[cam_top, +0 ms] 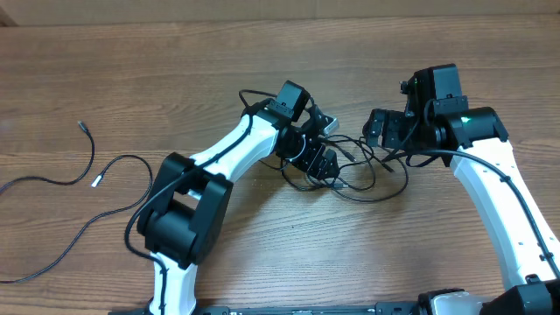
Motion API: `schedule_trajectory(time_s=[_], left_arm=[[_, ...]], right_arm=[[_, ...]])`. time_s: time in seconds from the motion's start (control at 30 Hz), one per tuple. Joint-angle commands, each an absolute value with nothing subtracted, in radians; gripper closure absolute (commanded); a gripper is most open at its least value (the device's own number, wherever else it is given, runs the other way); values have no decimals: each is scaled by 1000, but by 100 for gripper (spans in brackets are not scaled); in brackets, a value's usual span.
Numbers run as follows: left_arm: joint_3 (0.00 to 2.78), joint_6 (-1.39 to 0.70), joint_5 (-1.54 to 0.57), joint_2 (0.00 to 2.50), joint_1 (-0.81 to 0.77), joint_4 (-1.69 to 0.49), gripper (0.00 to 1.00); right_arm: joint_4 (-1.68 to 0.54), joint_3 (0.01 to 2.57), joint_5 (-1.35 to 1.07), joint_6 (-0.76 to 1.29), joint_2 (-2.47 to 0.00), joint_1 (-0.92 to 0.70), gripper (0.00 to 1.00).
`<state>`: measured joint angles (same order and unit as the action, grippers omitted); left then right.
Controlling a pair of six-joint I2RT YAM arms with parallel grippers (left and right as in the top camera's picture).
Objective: Untangle cables
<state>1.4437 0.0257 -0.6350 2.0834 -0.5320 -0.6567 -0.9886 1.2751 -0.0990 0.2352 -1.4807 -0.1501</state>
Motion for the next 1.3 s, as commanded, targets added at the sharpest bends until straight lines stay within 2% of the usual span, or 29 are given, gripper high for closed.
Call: schedule_trajectory(time_s=[0.0, 0.27, 0.43, 0.57, 0.7, 1.03, 1.27], left_arm=[[1455, -1, -646, 2117, -526, -644, 17], [1456, 0, -737, 2103, -516, -638, 20], [1456, -1, -719, 2046, -496, -639, 10], [1456, -17, -602, 1975, -475, -642, 0], [1456, -15, -488, 1963, -470, -670, 0], [1448, 2, -491, 1991, -488, -666, 0], [1433, 91, -490, 2004, -526, -589, 0]], right_arm=[[-991, 1270, -86, 236, -1483, -144, 0], [-991, 1270, -79, 236, -1483, -144, 0], [-992, 1270, -79, 235, -1483, -144, 0], [-993, 1270, -79, 236, -1483, -144, 0], [-994, 1270, -79, 236, -1483, -144, 0], [-994, 1270, -80, 236, -1483, -144, 0], [-994, 1270, -80, 236, -1483, -144, 0]])
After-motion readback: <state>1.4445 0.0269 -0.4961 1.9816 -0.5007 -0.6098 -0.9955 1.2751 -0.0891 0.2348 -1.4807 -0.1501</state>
